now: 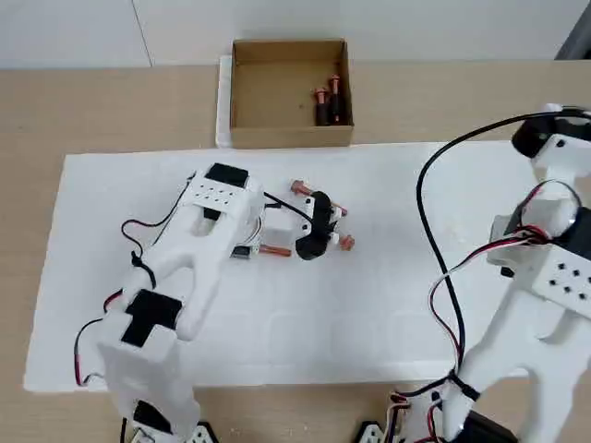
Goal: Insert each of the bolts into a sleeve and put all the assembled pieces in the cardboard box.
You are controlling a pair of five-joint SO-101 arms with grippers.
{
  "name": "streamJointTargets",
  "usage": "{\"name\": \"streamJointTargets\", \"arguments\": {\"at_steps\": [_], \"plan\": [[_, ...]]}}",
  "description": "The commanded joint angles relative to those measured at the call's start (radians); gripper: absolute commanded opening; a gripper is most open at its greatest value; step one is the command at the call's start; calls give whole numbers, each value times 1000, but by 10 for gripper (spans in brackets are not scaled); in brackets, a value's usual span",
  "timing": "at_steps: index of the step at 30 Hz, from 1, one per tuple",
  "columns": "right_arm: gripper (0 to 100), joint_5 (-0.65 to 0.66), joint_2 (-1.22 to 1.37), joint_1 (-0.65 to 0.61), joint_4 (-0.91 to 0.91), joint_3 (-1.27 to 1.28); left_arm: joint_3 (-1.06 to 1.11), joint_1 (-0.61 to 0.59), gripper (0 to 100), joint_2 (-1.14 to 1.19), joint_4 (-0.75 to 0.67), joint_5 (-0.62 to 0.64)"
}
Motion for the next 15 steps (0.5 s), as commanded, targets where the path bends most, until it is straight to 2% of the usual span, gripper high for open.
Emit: {"name": "streamJointTargets", "arguments": {"at_steps": [1,4,9,15], "plan": [[4,6,-35,-7,-16,-3,-41,17,137,-6,-51,-66],[4,6,-35,-7,-19,-3,-45,15,170,-8,-69,-44],[4,5,-35,-7,-19,-3,-58,14,171,-14,-58,-38],[4,5,-35,-31,-19,-2,-186,-12,173,-123,58,48]]}}
